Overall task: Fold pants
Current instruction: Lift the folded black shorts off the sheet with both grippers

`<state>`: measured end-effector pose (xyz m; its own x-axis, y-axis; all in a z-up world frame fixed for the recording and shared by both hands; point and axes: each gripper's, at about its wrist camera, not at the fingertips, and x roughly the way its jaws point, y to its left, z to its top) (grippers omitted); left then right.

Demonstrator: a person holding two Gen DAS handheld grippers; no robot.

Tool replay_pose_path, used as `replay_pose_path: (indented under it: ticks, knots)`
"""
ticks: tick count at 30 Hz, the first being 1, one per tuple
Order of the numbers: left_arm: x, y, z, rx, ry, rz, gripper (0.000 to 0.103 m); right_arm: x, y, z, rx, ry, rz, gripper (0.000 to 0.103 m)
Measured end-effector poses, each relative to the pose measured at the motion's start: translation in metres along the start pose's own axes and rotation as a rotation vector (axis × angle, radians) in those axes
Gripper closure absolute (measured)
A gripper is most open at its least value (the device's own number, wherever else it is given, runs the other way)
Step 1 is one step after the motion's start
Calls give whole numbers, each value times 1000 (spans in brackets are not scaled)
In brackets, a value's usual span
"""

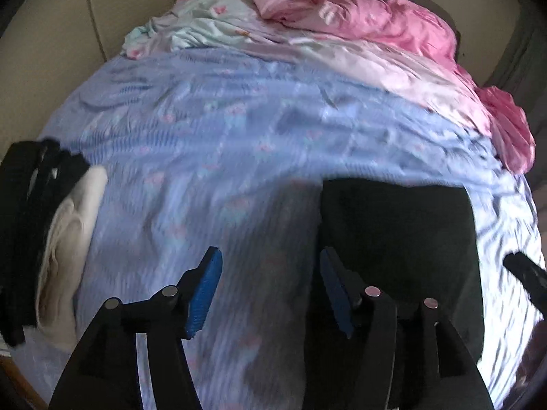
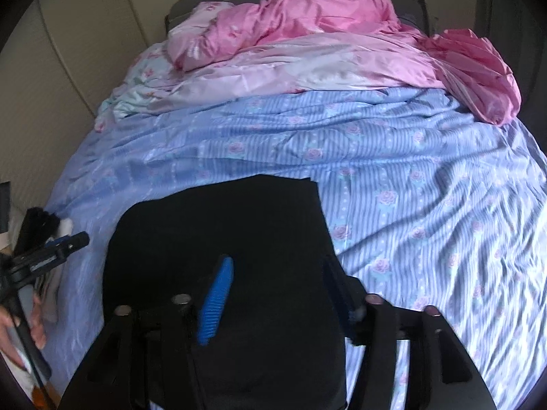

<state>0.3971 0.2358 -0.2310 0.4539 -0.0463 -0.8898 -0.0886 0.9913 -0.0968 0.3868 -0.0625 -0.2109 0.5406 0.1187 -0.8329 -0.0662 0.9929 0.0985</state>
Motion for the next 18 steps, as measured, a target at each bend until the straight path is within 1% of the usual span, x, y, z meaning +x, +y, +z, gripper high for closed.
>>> replay_pose_path:
  ticks: [2, 4, 5, 6, 7, 12, 15, 18]
  knots:
    - [-4, -6, -12, 22, 13, -41, 38, -4, -1, -7, -12, -7, 0, 35]
    - [-4, -12, -22, 37, 31, -122, 25, -5, -6, -16, -32, 7, -2, 35]
    - [0, -15, -25, 41, 44, -173, 22, -5, -9, -20, -35, 17, 1, 35]
    - [3, -17, -28, 41, 53, -204, 17, -5, -12, -24, -34, 28, 5, 34]
    - [8, -19, -30, 41, 66, -241, 16, -3, -18, -29, -27, 45, 11, 34]
    - [37, -24, -31, -14, 118, -303, 15, 11, -37, -43, 48, 109, 50, 34]
    - [56, -26, -33, -35, 159, -315, 15, 27, -43, -46, 99, 154, 79, 34]
    - [69, -24, -39, -58, 200, -321, 15, 38, -44, -50, 120, 174, 100, 34]
